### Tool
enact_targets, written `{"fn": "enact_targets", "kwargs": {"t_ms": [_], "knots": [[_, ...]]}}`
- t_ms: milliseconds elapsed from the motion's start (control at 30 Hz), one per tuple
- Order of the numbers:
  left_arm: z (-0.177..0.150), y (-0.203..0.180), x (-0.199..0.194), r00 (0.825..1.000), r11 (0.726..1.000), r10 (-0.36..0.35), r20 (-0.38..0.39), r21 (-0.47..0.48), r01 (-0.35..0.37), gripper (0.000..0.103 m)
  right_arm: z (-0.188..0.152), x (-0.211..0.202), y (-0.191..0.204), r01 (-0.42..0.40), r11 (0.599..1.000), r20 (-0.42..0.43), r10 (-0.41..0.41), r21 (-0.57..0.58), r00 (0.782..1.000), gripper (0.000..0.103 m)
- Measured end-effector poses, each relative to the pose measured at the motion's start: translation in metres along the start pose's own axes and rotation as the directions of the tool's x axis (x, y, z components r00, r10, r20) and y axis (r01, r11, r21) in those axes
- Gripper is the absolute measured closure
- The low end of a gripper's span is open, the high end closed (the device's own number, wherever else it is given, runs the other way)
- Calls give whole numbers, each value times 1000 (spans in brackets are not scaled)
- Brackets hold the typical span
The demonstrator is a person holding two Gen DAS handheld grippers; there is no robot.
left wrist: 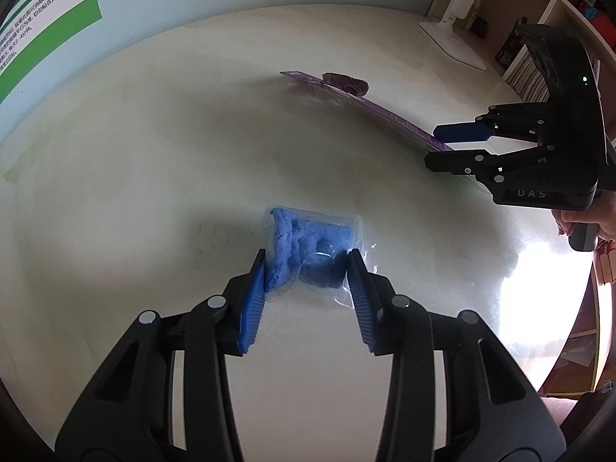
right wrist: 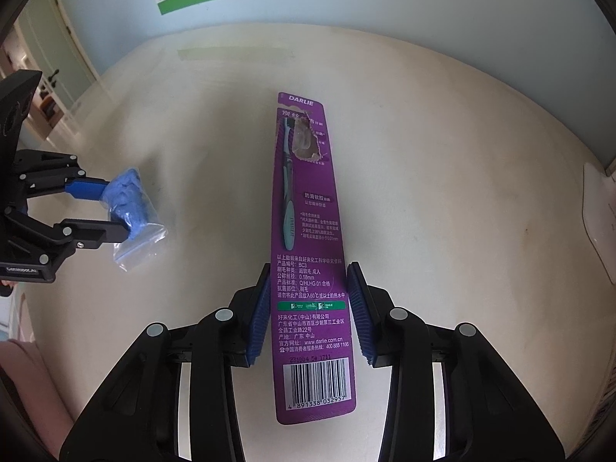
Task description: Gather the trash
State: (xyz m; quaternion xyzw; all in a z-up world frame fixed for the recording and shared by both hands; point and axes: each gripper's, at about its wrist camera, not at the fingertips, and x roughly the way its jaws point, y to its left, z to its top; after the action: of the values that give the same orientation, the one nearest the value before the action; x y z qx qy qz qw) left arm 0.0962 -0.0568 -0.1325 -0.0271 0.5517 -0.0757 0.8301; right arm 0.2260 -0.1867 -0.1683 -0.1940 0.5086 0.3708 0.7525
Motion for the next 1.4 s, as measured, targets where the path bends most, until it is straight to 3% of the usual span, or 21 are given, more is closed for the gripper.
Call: {"fn": "enact_targets", "kwargs": {"t_ms": [167,867,900,967,1400], "knots": [[3,-4,-6,1000,1000,0,15,15,0,65,-8,-16,-21,1,1000,20,-1,20,1000,64],[4,-49,-24,997,988,-48,55,146,39,65,-44,-75,-25,71,987,92,-85,145,992,65],[4,-52,-24,997,986,-55,53,159,46,65,-48,-79,-26,72,985,95,-88,157,992,90],[5,-58,-24,997,982,-67,49,182,57,65,-56,-86,-28,86,978,91,-105,192,990,96],[4,-78,-23,991,947,-133,9,297,124,65,-88,-103,-14,118,922,71,-155,368,985,94]]}}
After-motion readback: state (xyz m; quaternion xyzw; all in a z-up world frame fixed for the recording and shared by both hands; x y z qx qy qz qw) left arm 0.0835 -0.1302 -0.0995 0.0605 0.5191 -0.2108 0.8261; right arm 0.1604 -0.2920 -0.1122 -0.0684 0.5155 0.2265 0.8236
